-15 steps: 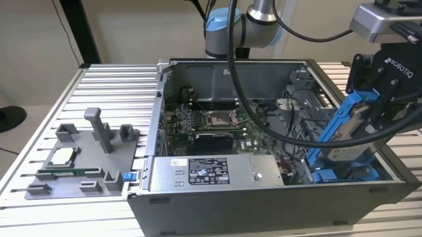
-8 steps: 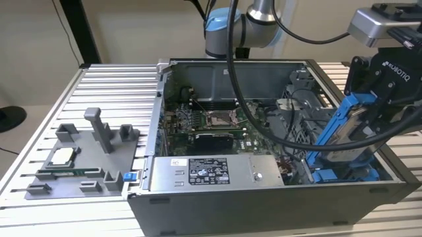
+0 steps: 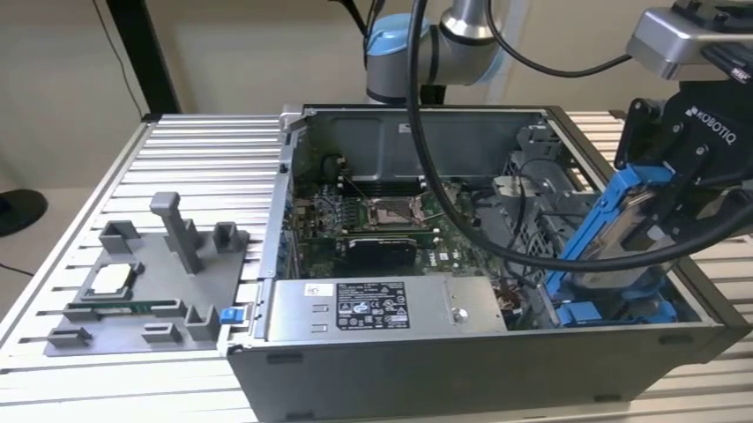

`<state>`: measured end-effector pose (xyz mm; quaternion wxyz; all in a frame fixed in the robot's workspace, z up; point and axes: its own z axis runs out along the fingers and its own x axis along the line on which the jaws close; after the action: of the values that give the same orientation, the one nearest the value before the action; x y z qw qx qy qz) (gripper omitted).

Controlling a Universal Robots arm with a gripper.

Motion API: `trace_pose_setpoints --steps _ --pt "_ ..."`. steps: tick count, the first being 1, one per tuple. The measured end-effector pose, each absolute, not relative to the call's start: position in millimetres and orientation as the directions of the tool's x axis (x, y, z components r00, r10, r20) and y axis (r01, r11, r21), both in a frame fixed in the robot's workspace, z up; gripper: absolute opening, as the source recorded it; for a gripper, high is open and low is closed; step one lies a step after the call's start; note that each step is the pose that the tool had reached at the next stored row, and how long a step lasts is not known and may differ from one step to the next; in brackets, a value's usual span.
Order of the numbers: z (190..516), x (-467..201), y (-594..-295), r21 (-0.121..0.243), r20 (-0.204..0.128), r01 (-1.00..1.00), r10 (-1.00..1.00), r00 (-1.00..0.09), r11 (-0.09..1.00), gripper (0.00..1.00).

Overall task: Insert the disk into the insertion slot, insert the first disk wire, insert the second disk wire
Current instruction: 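Insert the disk into the insertion slot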

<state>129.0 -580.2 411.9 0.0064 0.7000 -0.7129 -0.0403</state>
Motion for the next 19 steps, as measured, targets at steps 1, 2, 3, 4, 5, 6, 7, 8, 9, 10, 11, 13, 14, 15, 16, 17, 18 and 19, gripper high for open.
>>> trace_pose_setpoints --steps 1,2,3,4,5,6,7,8,9,10,11,13,14,15,16,17,18,19 --pt "412 129 -581 0.069 -0.048 -0.997 -0.999 -0.02 0.017 0.0" --pt "412 129 -582 0.071 -0.049 -0.997 -0.999 -0.02 0.017 0.0" --pt "412 129 -583 0.071 -0.048 -0.997 -0.999 -0.02 0.017 0.0" --pt "412 130 -583 0.071 -0.048 -0.997 -0.999 -0.02 0.017 0.0" --pt "412 130 -583 0.071 -0.048 -0.997 -0.999 -0.02 0.017 0.0" --pt "411 131 -583 0.071 -0.048 -0.997 -0.999 -0.02 0.016 0.0" --pt "411 131 -583 0.071 -0.048 -0.997 -0.999 -0.02 0.016 0.0" --pt "411 131 -583 0.071 -0.048 -0.997 -0.999 -0.02 0.016 0.0" --pt "410 132 -583 0.071 -0.048 -0.997 -0.999 -0.02 0.016 0.0" --pt "410 132 -583 0.071 -0.049 -0.997 -0.999 -0.02 0.016 0.0" --pt "409 132 -583 0.071 -0.049 -0.997 -0.999 -0.02 0.016 0.0" --pt "408 132 -583 0.071 -0.049 -0.997 -0.999 -0.02 0.016 0.0" --pt "407 132 -583 0.071 -0.049 -0.997 -0.999 -0.02 0.016 0.0" --pt "406 132 -583 0.071 -0.049 -0.997 -0.999 -0.02 0.016 0.0" --pt "405 132 -583 0.071 -0.049 -0.997 -0.999 -0.02 0.016 0.0" --pt "404 133 -583 0.071 -0.05 -0.997 -0.999 -0.02 0.016 0.0" --pt "403 133 -583 0.071 -0.05 -0.997 -0.999 -0.02 0.016 0.0" --pt "401 133 -583 0.071 -0.05 -0.997 -0.999 -0.02 0.016 0.0"
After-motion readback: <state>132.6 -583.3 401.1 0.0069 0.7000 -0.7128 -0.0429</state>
